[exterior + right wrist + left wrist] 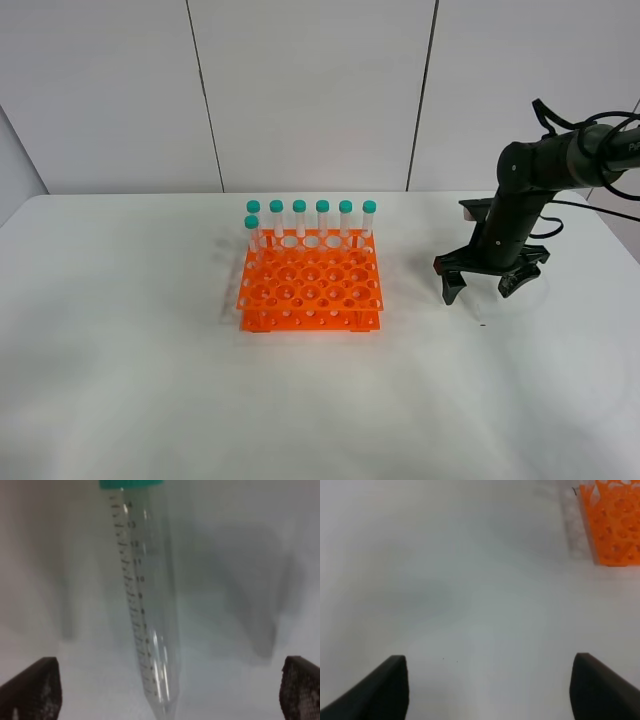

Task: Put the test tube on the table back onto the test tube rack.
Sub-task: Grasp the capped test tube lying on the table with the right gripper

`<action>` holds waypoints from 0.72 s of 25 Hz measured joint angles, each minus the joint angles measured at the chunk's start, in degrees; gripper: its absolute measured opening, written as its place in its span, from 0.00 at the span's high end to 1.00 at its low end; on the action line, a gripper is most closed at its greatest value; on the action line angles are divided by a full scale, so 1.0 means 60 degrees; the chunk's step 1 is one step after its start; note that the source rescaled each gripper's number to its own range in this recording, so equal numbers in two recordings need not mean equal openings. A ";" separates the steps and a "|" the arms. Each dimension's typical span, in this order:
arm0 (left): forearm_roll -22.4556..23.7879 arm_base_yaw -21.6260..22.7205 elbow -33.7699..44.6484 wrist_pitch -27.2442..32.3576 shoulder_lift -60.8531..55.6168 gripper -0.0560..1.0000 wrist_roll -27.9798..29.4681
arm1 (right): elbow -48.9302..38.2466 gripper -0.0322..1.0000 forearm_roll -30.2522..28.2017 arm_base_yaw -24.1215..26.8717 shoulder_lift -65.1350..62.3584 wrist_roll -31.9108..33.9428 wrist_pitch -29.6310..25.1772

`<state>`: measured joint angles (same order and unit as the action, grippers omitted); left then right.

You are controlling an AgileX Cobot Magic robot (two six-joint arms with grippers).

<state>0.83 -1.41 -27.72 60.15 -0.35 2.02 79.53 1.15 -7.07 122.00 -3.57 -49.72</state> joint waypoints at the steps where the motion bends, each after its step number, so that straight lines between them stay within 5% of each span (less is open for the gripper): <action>1: 0.0000 0.0000 0.0000 0.0000 0.0000 0.04 0.0000 | 0.0000 0.06 0.0000 0.0000 0.0049 0.0000 0.0021; 18: 0.0000 0.0000 0.0000 0.0000 0.0000 0.04 0.0000 | 0.0000 0.08 0.0021 0.0000 0.0384 0.0000 0.0326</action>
<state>0.83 -1.41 -27.72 60.15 -0.35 2.02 79.53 1.28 -7.07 124.30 -3.57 -47.77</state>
